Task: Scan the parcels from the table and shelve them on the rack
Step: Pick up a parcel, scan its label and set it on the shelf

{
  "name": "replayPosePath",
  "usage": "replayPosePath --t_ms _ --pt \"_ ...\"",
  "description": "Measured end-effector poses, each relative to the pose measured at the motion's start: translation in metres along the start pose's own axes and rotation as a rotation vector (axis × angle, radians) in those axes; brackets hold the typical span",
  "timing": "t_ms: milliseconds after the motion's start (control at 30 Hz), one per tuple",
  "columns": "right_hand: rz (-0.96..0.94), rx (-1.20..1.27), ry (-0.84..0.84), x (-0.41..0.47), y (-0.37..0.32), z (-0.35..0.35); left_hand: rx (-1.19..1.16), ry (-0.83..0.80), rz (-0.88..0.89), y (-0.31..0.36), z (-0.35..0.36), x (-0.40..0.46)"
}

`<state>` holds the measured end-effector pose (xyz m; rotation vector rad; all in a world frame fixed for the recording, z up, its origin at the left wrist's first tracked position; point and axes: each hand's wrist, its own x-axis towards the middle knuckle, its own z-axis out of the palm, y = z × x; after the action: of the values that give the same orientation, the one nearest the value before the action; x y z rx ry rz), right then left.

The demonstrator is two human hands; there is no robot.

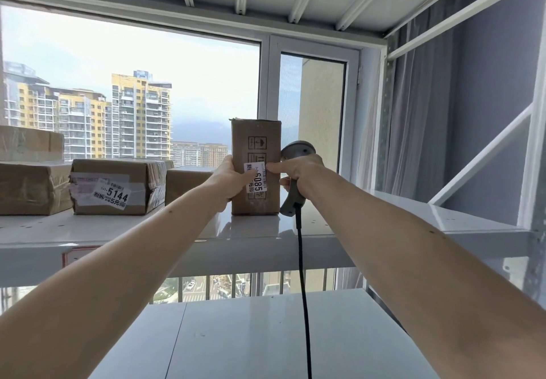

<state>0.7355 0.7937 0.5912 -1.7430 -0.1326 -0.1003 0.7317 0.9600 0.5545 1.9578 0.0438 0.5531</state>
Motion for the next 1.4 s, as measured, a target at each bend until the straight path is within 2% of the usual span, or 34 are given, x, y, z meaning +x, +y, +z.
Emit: replayPosePath --t_ms 233,700,833,1000,1133,1400 --pt "0.002 0.008 0.005 -0.005 0.0 -0.001 -0.043 0.02 -0.026 -0.002 -0.001 -0.004" --pt "-0.084 -0.038 0.04 -0.04 0.012 -0.041 0.231 0.082 -0.161 0.027 0.004 -0.087" --pt "-0.163 -0.101 0.048 -0.064 0.018 -0.065 0.331 0.137 -0.054 0.038 0.01 -0.121" --pt "-0.294 -0.162 0.096 -0.104 0.036 -0.114 0.329 0.141 0.152 0.041 0.041 -0.166" --pt "-0.33 -0.206 0.161 -0.143 0.063 -0.165 0.18 0.051 0.297 0.044 0.098 -0.201" --pt "-0.222 -0.231 0.377 -0.222 0.137 -0.27 0.005 -0.2 0.414 0.056 0.232 -0.26"
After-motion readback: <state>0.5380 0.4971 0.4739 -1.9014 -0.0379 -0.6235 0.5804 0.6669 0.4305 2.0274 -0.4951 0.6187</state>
